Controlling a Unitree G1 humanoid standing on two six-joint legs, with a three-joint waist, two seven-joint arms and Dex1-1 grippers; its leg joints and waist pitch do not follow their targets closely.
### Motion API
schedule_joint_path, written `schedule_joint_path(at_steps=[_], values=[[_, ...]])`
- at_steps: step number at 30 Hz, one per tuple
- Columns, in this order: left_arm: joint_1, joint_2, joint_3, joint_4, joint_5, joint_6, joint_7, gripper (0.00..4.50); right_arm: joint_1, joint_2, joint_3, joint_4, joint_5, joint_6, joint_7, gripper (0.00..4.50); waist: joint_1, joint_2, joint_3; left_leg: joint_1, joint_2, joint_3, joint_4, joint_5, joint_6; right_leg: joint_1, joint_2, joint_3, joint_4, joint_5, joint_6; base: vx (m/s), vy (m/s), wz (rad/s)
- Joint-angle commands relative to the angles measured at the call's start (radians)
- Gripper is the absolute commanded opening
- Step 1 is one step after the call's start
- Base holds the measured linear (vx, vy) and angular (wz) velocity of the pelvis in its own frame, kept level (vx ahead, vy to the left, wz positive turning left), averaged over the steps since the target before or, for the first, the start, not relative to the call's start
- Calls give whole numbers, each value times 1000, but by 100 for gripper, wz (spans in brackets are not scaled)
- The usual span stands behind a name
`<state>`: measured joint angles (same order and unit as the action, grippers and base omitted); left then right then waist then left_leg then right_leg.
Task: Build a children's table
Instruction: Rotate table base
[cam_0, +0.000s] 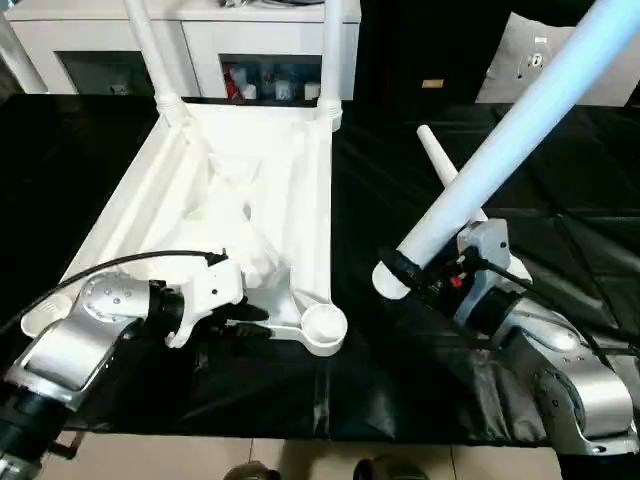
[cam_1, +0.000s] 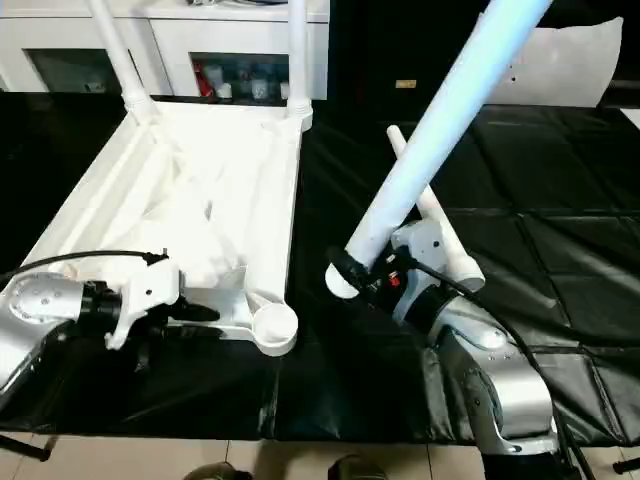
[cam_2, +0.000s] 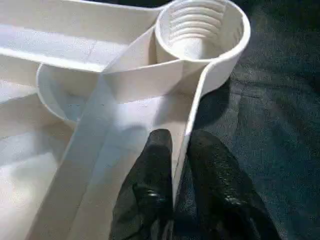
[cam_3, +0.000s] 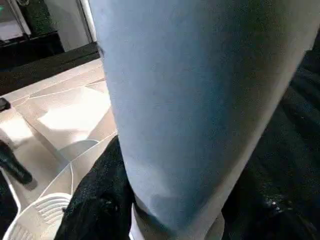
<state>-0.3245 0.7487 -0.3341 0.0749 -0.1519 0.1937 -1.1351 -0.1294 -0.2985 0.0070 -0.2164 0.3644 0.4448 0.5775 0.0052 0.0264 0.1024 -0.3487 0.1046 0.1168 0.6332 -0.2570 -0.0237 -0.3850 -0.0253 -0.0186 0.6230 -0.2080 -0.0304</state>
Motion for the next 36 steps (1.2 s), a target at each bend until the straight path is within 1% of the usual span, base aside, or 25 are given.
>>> schedule_joint_path(at_steps=[1,2,3,5,7,10,12,13,14,15,17,20,22,23,24,25,26,28,30,31,32,33,34,35,36], values=[[-24,-6,-4,34,66,-82,-3,44,-6,-3,5,-20,9,-9,10,192,1,8,-54,-2,107,-32,-94,-77,39,51,-126,65,-77,-138,-274,0,0,0],[-26,-8,-5,40,69,-86,0,34,-6,-3,6,-20,9,-10,10,192,2,9,-53,0,108,-31,-95,-92,34,50,-126,66,-79,-161,-270,0,0,0],[-28,-10,-10,52,78,-98,3,27,-7,-2,10,-20,8,-10,11,192,1,10,-54,-3,108,-33,-96,-95,31,52,-127,66,-78,-174,-265,0,0,0],[-29,-15,-19,64,85,-106,8,17,-13,-1,14,-20,9,-10,11,192,-1,9,-53,-5,109,-35,-99,-106,25,52,-128,65,-78,-191,-259,0,0,0],[-31,-20,-21,68,86,-106,13,10,-18,0,14,-19,10,-9,12,192,-6,8,-55,-5,110,-35,-98,-108,22,53,-129,67,-78,-195,-256,0,0,0],[-35,-53,-16,72,71,-78,29,0,-34,3,15,-14,13,-7,13,192,-11,6,-59,-8,107,-33,-93,-70,31,55,-130,67,-77,-159,-263,0,0,0],[-37,-95,-2,58,40,-12,57,0,-50,11,17,-10,22,2,13,192,-13,10,-65,-9,107,-32,-89,-32,39,59,-129,64,-72,-104,-278,0,0,0],[-37,-95,-2,58,40,-12,57,0,-50,11,17,-10,22,2,13,192,-14,9,-66,-8,107,-31,-89,-27,40,59,-129,64,-71,-92,-282,0,0,0],[-43,-129,6,46,16,34,82,0,-63,13,23,-11,29,14,17,192,-13,9,-68,-8,108,-31,-87,-16,44,61,-129,64,-69,-72,-289,0,0,0],[-46,-142,10,41,4,50,90,0,-69,11,29,-12,29,20,21,192,-13,9,-71,-7,107,-30,-85,-3,48,61,-127,61,-66,-50,-298,0,0,0],[-51,-151,7,34,-1,51,86,0,-76,6,41,-11,21,20,30,192,-12,9,-72,-11,106,-30,-83,9,56,64,-128,61,-66,-34,-300,0,0,0],[-52,-144,-13,47,35,7,70,0,-81,10,46,-3,18,13,31,192,-10,9,-74,-9,107,-30,-83,22,70,65,-126,60,-66,-14,-294,0,0,0],[-52,-141,-17,54,47,4,67,0,-83,12,47,-1,17,12,32,192,-9,11,-76,-9,108,-30,-83,33,74,65,-126,59,-64,6,-294,0,0,0],[-62,-139,-29,95,110,-19,104,0,-87,13,52,-2,17,17,34,192,-8,14,-77,-8,107,-30,-82,38,79,65,-125,59,-64,14,-292,0,0,0],[-62,-139,-29,95,110,-19,104,0,-87,13,52,-2,17,17,34,192,-7,12,-77,-7,107,-29,-82,36,78,65,-125,59,-64,12,-293,0,0,0],[-64,-141,-26,100,115,-13,112,0,-89,13,55,-2,18,19,33,192,-6,13,-76,-7,107,-29,-83,32,77,65,-126,59,-65,7,-293,0,0,0],[-66,-149,-13,99,90,12,101,55,-92,11,59,-2,20,22,32,192,-5,13,-75,-7,107,-29,-83,18,66,65,-126,59,-66,-18,-294,0,0,0],[-67,-154,1,101,64,27,87,55,-93,7,65,-5,22,26,35,192,-5,9,-74,-6,107,-28,-84,1,57,65,-127,60,-69,-47,-293,0,0,0],[-70,-160,11,122,54,6,84,75,-94,6,70,-6,23,28,37,192,-4,11,-75,-6,104,-27,-83,-3,53,64,-125,61,-71,-65,-287,0,0,0],[-70,-160,11,122,54,6,84,75,-94,6,70,-6,23,28,37,192,-4,11,-75,-5,105,-27,-83,-3,53,64,-125,61,-71,-67,-287,0,0,0],[-71,-163,14,134,53,-9,82,99,-94,6,71,-7,23,29,38,192,-2,12,-75,-5,107,-27,-84,-8,51,62,-125,61,-72,-69,-285,0,0,0],[-71,-169,19,144,44,-12,75,103,-94,6,71,-8,23,30,39,192,-1,11,-75,-5,108,-27,-85,-8,50,62,-125,61,-71,-66,-285,0,0,0],[-73,-172,19,154,40,-19,68,70,-94,5,71,-9,23,31,40,192,0,13,-75,-5,107,-27,-84,-6,50,62,-125,61,-71,-62,-285,0,0,0],[-74,-172,19,156,40,-21,65,52,-94,5,72,-10,23,31,40,192,3,12,-77,-4,108,-27,-84,0,50,61,-125,60,-68,-46,-287,0,0,0],[-75,-173,19,159,40,-23,62,64,-94,5,72,-10,23,32,40,192,4,12,-77,-5,109,-28,-84,8,51,62,-126,60,-66,-30,-288,0,0,0]])
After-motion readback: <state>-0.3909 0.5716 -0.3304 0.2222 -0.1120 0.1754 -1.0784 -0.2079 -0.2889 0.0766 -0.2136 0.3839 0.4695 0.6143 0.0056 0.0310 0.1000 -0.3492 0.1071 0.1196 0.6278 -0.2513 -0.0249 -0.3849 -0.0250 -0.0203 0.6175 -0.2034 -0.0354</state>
